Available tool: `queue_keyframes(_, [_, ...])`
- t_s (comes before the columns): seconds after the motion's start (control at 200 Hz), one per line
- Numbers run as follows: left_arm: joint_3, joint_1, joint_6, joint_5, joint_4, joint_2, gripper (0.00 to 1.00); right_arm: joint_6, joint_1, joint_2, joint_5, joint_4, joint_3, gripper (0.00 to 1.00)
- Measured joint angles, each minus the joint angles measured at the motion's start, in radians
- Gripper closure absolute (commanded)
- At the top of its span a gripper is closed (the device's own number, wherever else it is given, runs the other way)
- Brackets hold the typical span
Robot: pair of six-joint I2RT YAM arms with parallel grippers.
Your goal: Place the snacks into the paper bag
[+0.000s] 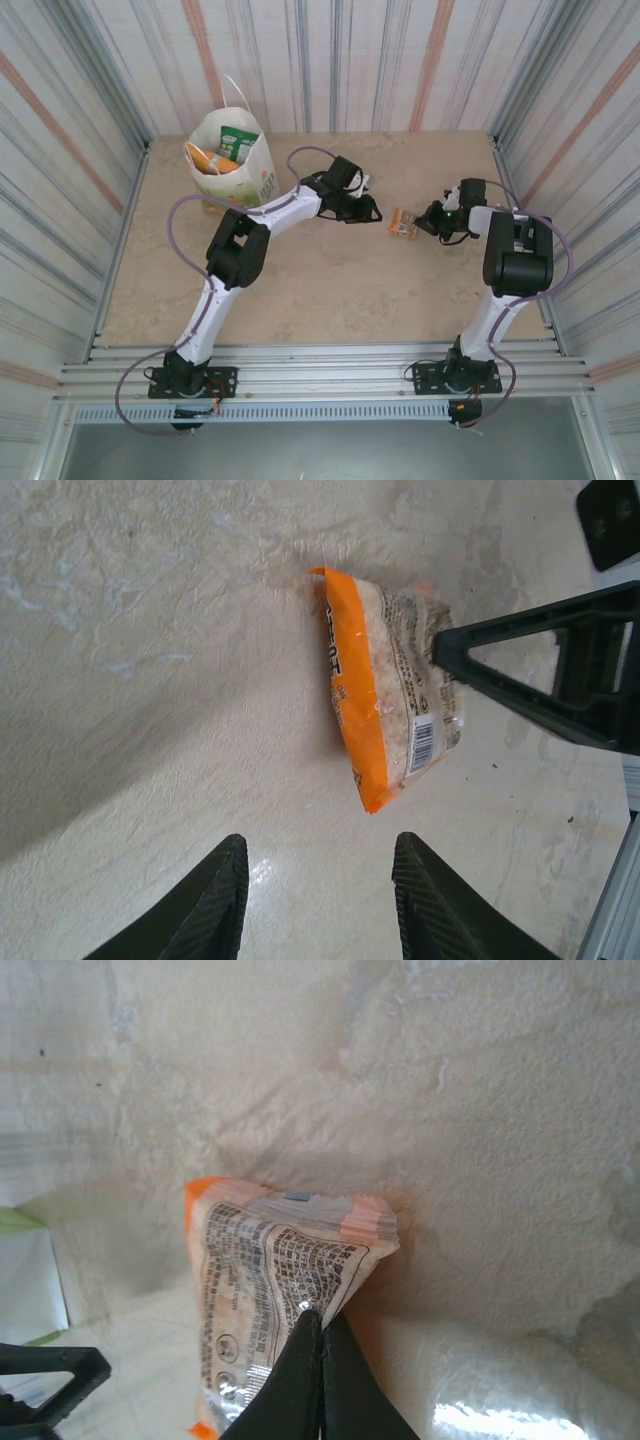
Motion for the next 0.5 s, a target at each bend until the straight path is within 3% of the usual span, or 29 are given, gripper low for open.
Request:
queue_keyframes(0.225, [-0.081,0.000,0.004,-0.021,-0.022,-0.119,0.56,0.000,0.024,-0.190,0.034,-0.045,-0.011,1.00])
queue_keyframes(0.501, [-0.299,0.004,0.032,-0.041,-0.032,-0.424,0.55,0.001,0.180,-0.365,0.111,-0.124,0.022,1.00])
